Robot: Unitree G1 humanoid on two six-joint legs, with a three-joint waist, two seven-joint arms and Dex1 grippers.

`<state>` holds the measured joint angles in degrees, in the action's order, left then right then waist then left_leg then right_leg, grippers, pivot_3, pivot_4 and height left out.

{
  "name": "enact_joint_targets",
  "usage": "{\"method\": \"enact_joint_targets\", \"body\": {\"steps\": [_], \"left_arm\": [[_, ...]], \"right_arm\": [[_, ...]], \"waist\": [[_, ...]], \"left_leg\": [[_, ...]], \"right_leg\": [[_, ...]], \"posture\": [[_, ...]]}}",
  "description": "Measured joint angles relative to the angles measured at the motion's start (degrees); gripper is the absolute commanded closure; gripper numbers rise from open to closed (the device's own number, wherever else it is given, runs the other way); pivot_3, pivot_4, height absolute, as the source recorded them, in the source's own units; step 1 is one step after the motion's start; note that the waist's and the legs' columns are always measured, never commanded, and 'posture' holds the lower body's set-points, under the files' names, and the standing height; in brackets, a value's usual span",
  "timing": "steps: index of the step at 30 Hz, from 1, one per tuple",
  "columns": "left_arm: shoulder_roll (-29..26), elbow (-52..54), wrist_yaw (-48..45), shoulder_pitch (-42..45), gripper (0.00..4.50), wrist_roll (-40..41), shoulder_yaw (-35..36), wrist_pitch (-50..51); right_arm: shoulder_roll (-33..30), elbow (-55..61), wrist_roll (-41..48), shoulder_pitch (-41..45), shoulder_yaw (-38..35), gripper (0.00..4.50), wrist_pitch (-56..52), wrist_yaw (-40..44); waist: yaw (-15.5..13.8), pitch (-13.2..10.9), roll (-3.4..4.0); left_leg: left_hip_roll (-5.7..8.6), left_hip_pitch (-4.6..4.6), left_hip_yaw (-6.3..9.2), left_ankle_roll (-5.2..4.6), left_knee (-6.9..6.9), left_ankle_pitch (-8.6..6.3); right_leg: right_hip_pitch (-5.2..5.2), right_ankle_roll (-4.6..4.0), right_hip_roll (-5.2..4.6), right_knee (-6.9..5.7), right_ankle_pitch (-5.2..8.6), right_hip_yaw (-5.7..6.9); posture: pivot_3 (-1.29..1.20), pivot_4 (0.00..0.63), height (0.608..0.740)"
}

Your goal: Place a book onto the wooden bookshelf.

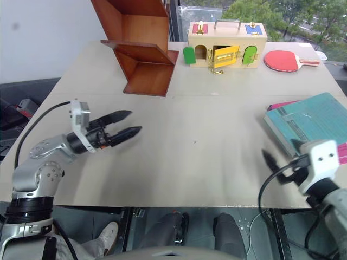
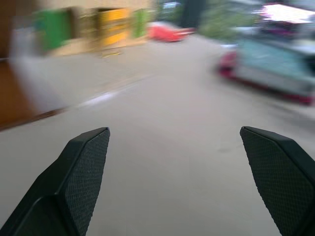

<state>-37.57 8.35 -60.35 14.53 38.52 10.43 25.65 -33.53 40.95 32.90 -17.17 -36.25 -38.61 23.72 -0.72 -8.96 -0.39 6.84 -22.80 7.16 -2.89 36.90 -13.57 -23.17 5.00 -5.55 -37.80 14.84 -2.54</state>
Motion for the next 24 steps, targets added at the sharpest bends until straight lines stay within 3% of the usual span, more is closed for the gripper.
{"method": "enact_joint_targets", "body": {"steps": [3,4,7,9,13,24], "left_arm": [[1.1,1.5,-1.9,0.8,0.00,-0.1,-3.3,-0.1],[1.3,1.5,-1.9,1.0,0.00,-0.2,-3.6,-0.1],[2.4,1.5,-3.1,3.7,0.00,0.0,-5.5,-0.1],[2.4,1.7,-4.1,4.1,0.00,0.2,-6.0,0.0],[2.0,2.5,-8.1,5.4,0.00,3.4,-6.7,1.9],[0.6,4.3,-12.3,7.8,0.00,4.8,-7.1,3.9]], "right_arm": [[-6.1,-9.9,0.3,3.1,-9.0,1.65,-2.2,-0.3],[-7.1,-11.3,0.2,3.3,-10.0,2.01,-2.7,-0.3],[-14.6,-23.6,-3.8,5.5,-12.6,3.69,-4.9,-1.6],[-16.4,-28.2,-6.1,6.5,-12.9,4.46,-4.8,-2.4],[-22.0,-45.2,-10.5,14.6,-9.1,4.46,-4.9,-2.8],[-23.5,-78.6,-16.4,35.4,7.2,4.46,2.7,3.4]], "waist": [[-0.3,0.0,0.00],[-0.3,0.0,0.00],[0.0,0.0,0.00],[0.1,0.0,0.02],[0.9,0.0,0.00],[1.7,0.0,0.13]], "left_leg": [[-0.01,-0.01,0.10,0.00,-0.04,0.00],[-0.04,-0.01,0.13,0.00,-0.04,0.00],[-0.05,-0.02,-0.02,0.00,-0.04,0.01],[-0.05,0.01,-0.12,-0.01,-0.04,0.00],[-0.06,0.03,-0.18,-0.02,0.01,0.01],[-0.07,0.04,-0.25,-0.03,0.09,0.01]], "right_leg": [[0.00,-0.02,0.02,-0.02,0.01,0.08],[0.01,-0.03,0.05,-0.02,0.01,0.11],[0.00,-0.02,0.06,-0.04,0.01,0.01],[0.00,-0.02,0.05,-0.05,0.01,-0.08],[0.02,-0.01,0.08,-0.06,0.00,-0.12],[0.06,-0.02,0.31,-0.08,0.00,-0.17]], "posture": [[0.00,0.150,0.740],[0.00,0.150,0.740],[0.00,0.150,0.740],[0.00,0.150,0.740],[0.00,0.150,0.740],[0.00,0.150,0.740]]}}
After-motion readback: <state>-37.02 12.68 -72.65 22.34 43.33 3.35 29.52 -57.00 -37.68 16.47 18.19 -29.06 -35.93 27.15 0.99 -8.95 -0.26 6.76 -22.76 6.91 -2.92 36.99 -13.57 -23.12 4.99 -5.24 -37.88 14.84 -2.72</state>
